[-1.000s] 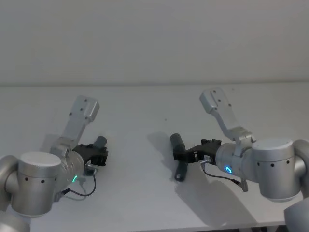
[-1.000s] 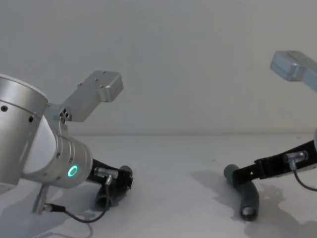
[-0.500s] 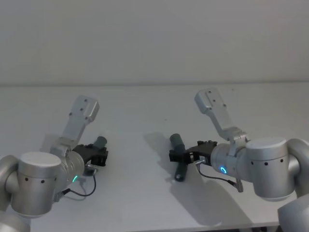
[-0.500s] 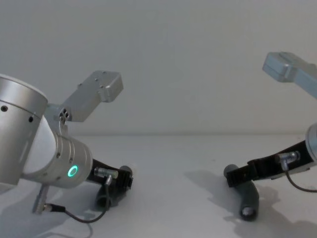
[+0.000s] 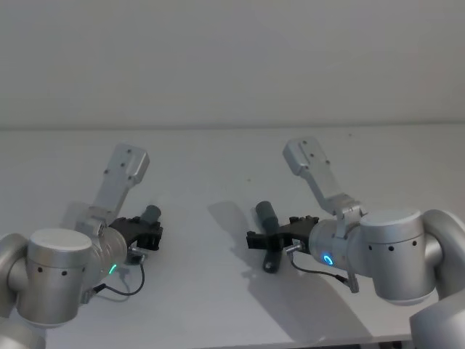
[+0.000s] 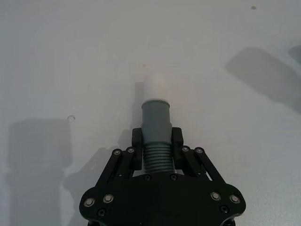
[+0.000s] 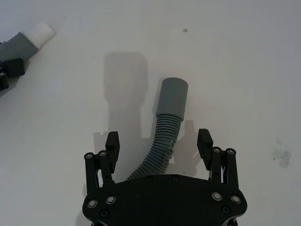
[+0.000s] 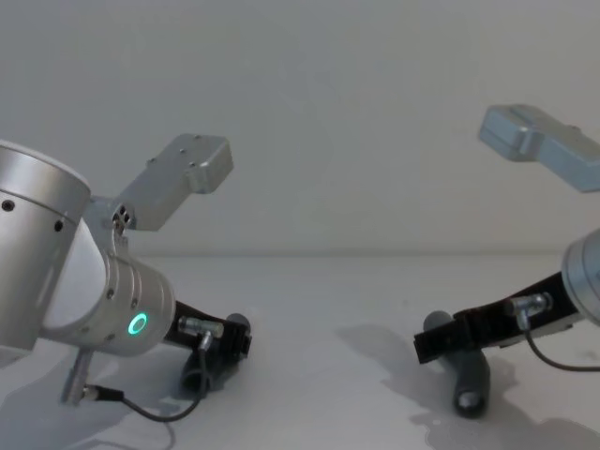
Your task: Use both hands to pick up one end of the pipe from the table, align the ends, and insert them.
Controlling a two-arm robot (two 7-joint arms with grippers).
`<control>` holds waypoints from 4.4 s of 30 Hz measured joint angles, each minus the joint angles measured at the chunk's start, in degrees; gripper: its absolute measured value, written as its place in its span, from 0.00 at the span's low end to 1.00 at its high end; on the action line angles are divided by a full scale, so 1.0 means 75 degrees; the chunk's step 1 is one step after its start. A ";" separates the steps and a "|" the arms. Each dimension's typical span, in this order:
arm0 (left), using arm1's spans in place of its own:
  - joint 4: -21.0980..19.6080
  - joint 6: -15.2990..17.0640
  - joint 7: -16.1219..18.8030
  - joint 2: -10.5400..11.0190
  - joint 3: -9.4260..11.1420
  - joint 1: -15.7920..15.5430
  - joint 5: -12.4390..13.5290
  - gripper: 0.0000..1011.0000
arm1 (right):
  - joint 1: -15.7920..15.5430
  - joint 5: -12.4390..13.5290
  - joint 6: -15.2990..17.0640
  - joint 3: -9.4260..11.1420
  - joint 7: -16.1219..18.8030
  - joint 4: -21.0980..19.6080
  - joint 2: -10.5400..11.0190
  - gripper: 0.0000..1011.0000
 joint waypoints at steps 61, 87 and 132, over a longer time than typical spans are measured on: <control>0.0000 0.0004 0.0000 0.0000 0.0000 0.0000 0.0000 0.32 | -0.0303 -0.0431 -0.0002 -0.0099 0.0140 0.0014 0.0094 0.57; -0.0001 -0.0001 0.0000 -0.0001 0.0000 -0.0001 0.0000 0.32 | -0.0366 -0.0443 0.0051 -0.0103 0.0151 -0.0012 0.0120 0.20; -0.0112 -0.2524 -0.2382 0.1688 0.1205 -0.1407 0.1022 0.32 | -0.1647 -0.0559 -0.3525 0.0721 0.1618 -0.1983 0.2069 0.18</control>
